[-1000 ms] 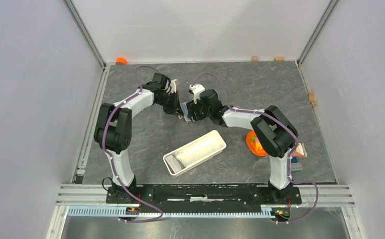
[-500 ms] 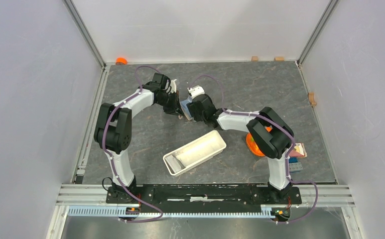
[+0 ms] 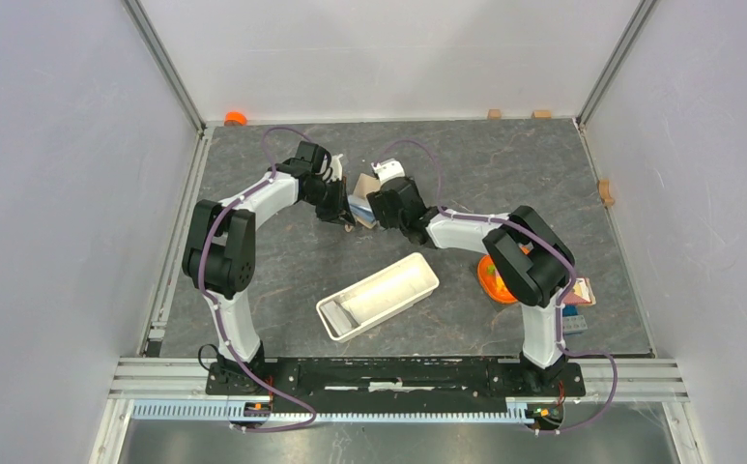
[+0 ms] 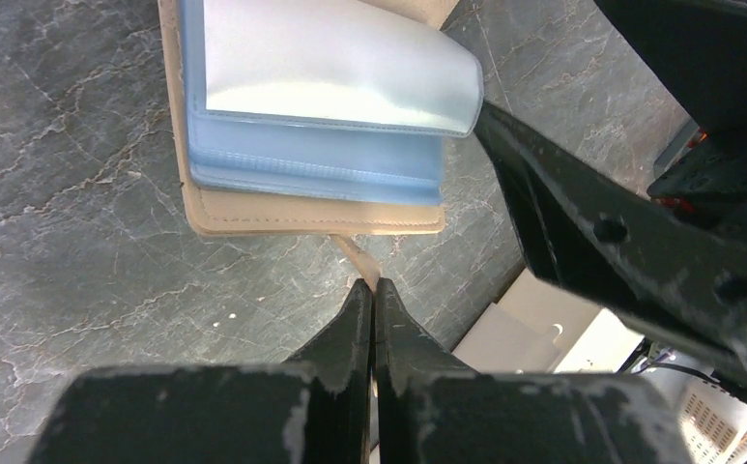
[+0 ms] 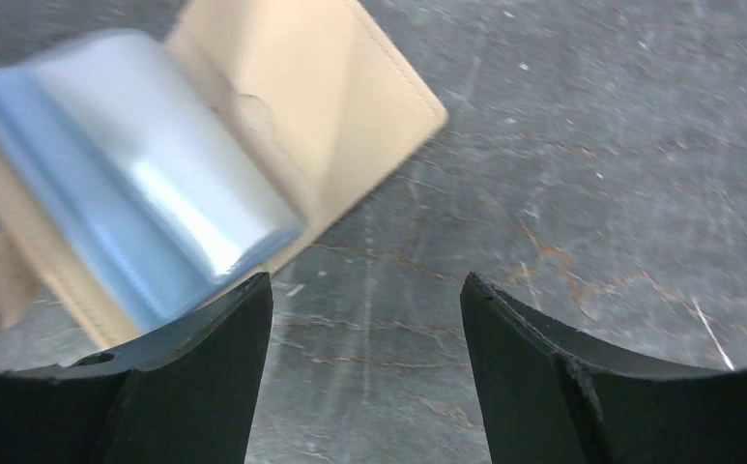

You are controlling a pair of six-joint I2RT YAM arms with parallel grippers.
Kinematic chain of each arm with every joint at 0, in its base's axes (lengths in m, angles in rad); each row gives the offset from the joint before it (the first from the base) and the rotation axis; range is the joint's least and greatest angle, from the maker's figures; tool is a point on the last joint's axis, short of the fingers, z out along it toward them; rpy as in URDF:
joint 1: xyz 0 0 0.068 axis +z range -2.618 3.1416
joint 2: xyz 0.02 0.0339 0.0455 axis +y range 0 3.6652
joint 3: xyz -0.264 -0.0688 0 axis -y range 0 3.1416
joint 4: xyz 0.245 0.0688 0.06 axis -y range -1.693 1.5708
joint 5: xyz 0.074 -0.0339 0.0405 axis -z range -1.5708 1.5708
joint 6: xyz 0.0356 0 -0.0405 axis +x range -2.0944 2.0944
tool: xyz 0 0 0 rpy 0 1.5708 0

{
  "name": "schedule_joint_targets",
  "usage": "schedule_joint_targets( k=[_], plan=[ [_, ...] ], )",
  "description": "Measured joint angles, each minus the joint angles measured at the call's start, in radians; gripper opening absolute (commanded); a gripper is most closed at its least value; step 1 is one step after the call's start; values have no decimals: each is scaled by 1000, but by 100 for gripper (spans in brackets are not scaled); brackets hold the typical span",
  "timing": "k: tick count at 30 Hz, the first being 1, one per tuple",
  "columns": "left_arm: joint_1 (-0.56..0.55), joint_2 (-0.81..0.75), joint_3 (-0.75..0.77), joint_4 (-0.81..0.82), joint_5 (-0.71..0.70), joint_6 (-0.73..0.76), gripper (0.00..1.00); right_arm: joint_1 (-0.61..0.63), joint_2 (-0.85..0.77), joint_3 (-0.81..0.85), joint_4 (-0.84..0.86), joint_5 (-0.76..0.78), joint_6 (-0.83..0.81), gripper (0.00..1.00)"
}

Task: Put the credit cards into the card holder
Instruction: Open the card holder at the center of the board.

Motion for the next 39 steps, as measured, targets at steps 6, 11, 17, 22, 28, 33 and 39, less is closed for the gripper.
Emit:
schedule_joint_targets(
  k=[6,11,17,22,28,33,39],
  plan=[
    [0,0,14,-14,-9,13,2,-6,-26,-10,64,-172,-22,77],
    [0,0,15,-15,-16,14,2,-6,-26,-10,87,-241,-39,77],
    [0,0,15,-15,-16,14,2,-6,-21,-9,96,-280,-52,77],
    [0,0,15,-16,-16,14,2,-6,17,8,98,-284,-61,76],
    [0,0,15,-18,-16,15,2,-5,42,8,101,-232,-84,75],
    [0,0,15,-18,-15,15,2,2,44,8,142,-134,-111,75],
    [0,0,15,-18,-8,15,2,3,48,10,216,-70,-133,75]
  ],
)
